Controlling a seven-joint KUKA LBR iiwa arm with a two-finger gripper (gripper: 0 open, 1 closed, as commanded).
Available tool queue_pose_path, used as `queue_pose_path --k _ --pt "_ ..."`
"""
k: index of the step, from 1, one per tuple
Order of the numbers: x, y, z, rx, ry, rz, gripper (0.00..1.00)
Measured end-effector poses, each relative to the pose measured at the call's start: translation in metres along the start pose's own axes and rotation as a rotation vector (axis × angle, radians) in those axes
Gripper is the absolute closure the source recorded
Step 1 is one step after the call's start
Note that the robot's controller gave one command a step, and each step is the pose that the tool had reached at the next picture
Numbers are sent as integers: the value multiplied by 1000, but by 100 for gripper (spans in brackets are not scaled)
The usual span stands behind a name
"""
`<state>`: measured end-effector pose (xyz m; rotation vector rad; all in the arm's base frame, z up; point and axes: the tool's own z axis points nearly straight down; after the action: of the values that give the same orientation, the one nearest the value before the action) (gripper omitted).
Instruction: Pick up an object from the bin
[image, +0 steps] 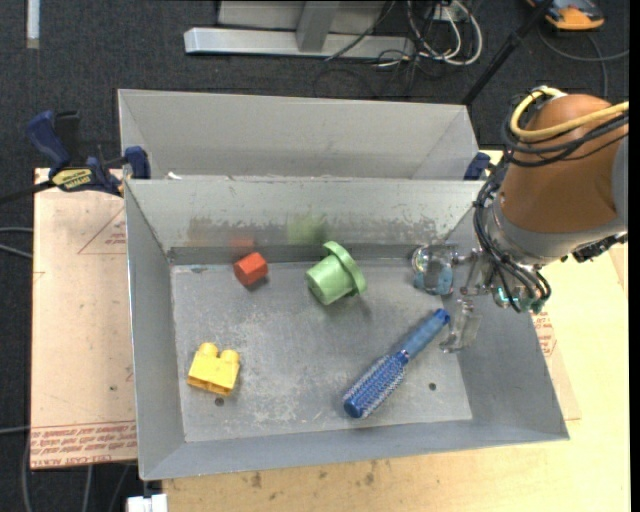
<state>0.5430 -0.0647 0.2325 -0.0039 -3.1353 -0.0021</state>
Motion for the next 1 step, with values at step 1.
queue_pose_path --k 1 --pt "7 1 129 0 1 -31 0"
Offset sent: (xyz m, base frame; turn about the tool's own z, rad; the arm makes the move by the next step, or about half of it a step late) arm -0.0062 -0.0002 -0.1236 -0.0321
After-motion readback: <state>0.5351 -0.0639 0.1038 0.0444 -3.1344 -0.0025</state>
